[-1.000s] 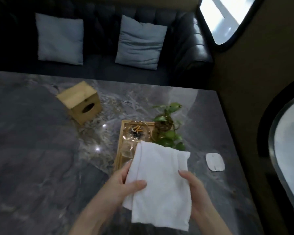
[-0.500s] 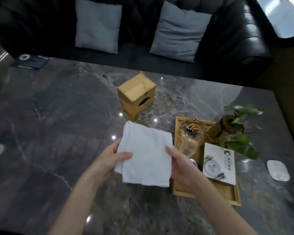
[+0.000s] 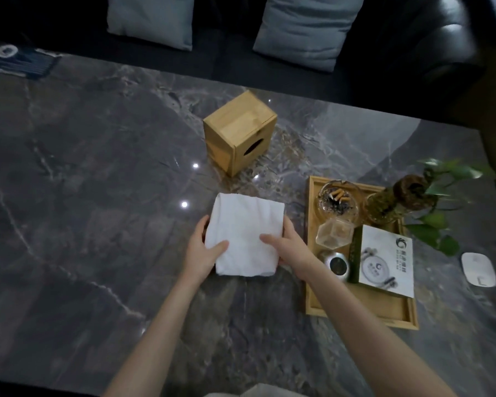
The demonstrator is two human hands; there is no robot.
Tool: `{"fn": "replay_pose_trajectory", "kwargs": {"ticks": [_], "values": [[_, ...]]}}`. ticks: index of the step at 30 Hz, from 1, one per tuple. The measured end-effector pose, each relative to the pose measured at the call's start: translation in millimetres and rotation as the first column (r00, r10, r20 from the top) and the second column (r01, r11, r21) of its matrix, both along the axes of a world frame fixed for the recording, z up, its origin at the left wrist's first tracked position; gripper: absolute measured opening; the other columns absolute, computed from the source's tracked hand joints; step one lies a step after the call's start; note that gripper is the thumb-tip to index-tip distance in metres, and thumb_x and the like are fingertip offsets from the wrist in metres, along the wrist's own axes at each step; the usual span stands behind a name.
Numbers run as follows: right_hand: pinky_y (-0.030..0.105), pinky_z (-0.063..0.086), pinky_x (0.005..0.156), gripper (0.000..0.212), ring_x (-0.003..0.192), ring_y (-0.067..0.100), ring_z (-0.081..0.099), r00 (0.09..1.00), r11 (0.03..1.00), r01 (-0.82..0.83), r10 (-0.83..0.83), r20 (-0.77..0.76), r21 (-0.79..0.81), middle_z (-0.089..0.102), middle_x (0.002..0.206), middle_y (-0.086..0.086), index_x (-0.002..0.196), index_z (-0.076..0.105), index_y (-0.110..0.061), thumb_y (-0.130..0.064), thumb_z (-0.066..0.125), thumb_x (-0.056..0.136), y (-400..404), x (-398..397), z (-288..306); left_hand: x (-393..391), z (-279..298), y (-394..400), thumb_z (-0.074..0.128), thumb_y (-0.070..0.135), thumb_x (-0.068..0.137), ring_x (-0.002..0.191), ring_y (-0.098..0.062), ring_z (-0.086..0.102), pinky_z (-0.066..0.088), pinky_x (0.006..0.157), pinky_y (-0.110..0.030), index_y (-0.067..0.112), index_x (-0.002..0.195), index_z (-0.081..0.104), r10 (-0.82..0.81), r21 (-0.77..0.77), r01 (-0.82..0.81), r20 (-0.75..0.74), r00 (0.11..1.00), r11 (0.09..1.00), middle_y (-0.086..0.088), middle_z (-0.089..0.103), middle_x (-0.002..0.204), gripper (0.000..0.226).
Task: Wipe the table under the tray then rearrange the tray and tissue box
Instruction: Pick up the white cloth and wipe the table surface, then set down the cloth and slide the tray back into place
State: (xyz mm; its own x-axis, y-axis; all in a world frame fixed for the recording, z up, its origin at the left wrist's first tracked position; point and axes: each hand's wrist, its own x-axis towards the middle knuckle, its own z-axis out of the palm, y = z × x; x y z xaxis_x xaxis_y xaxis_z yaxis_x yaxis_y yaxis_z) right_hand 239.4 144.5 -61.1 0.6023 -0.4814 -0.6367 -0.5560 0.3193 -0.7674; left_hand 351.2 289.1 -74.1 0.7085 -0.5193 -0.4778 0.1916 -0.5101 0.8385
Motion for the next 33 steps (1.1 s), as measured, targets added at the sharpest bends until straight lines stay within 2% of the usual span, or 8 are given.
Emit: {"fn": "replay_pose_trajectory", "kwargs": {"ticks": [3,8,11,16,20,24,29,33], "values": [[0.034,0.029,0.109,0.089,0.133,0.023,0.032,0.982,0.929,-0.162,0.118,-0.148,-0.333,0.03,0.146,0.007,0.146,0.008,-0.02,-0.011,0.065,0.078,13,-9,-3,-17,-2,5,0.067,0.014,0.078,0.118,-0.029,0.048,0.04,0.098,-0.04,0.015,0.135,0.04,-0.069,0.162,0.024,0.278,0.958,0.986,-0.013,0.048,0.133,0.063],[0.03,0.023,0.112,0.07,0.139,0.024,0.022,0.948,0.759,-0.291,0.148,-0.281,-0.582,0.015,0.152,0.01,0.146,0.01,-0.011,-0.018,0.052,0.09,45,-25,-4,-48,-15,14,0.065,0.017,0.081,0.127,-0.038,0.041,0.038,0.102,-0.046,0.01,0.136,0.04,-0.333,0.407,0.104,0.548,0.767,0.908,-0.022,0.035,0.145,0.061],[0.033,0.01,0.117,0.064,0.145,0.023,0.004,0.895,0.605,-0.436,0.214,-0.392,-0.666,-0.002,0.158,0.009,0.147,0.002,-0.01,-0.031,0.034,0.096,61,-35,-17,-61,-28,21,0.048,0.031,0.087,0.133,-0.031,0.038,0.036,0.103,-0.051,0.01,0.136,0.041,-0.515,0.555,0.161,0.571,0.64,0.816,-0.015,0.037,0.147,0.054],[0.037,0.003,0.119,0.068,0.142,0.022,0.001,0.799,0.39,-0.601,0.261,-0.542,-0.697,0.004,0.155,0.009,0.143,-0.001,-0.008,-0.052,0.0,0.092,76,-57,-42,-69,-37,26,0.008,0.048,0.085,0.141,-0.017,0.001,0.009,0.113,-0.045,0.016,0.141,-0.003,-0.604,0.635,0.245,0.439,0.666,0.732,0.0,-0.004,0.151,0.065],[0.037,-0.003,0.12,0.07,0.141,0.019,-0.021,0.711,0.404,-0.703,0.423,-0.562,-0.585,-0.02,0.153,0.006,0.141,-0.018,-0.011,-0.052,0.009,0.092,65,-58,-32,-65,-20,21,0.018,0.049,0.092,0.144,-0.018,-0.011,-0.003,0.116,-0.042,0.016,0.146,-0.003,-0.653,0.69,0.275,0.37,0.661,0.669,-0.002,-0.01,0.157,0.067],[0.036,0.028,0.11,0.053,0.138,0.027,0.03,0.783,0.595,-0.622,0.461,-0.418,-0.509,0.032,0.15,0.013,0.14,0.029,-0.006,-0.034,0.036,0.096,41,-57,9,-68,17,4,0.041,0.031,0.093,0.139,-0.025,0.026,0.023,0.112,-0.04,0.01,0.132,0.043,-0.564,0.599,0.249,0.421,0.711,0.761,-0.01,0.034,0.149,0.044],[0.024,0.047,0.082,0.026,0.096,0.009,0.061,0.958,0.858,-0.286,0.269,-0.1,-0.427,0.065,0.103,-0.008,0.114,0.06,-0.023,-0.032,0.046,0.094,7,-101,72,-101,50,-23,0.05,0.019,0.09,0.095,-0.024,0.059,0.047,0.079,-0.037,0.009,0.102,0.066,-0.377,0.272,0.264,0.579,0.723,0.925,-0.008,0.069,0.102,0.022],[0.033,0.051,0.075,0.019,0.079,0.019,0.065,0.976,0.886,0.186,-0.115,0.187,-0.425,0.07,0.083,0.007,0.092,0.066,-0.023,-0.016,0.049,0.093,-17,-154,84,-137,49,-44,0.056,0.012,0.088,0.077,-0.019,0.059,0.044,0.063,-0.029,0.008,0.088,0.066,-0.235,0.069,0.249,0.641,0.731,0.966,-0.008,0.067,0.083,0.011]]}}
